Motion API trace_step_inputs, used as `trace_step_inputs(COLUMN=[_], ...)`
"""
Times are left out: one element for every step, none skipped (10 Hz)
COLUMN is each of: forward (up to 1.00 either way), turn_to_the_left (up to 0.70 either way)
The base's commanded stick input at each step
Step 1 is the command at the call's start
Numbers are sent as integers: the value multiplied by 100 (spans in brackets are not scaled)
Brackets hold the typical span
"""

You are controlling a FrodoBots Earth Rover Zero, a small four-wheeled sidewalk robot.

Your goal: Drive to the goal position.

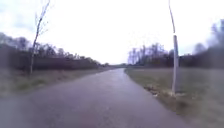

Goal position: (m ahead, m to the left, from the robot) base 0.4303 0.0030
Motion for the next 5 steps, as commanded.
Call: trace_step_inputs(forward=[100,100,100,100,100], turn_to_the_left=[0,0,0,0,0])
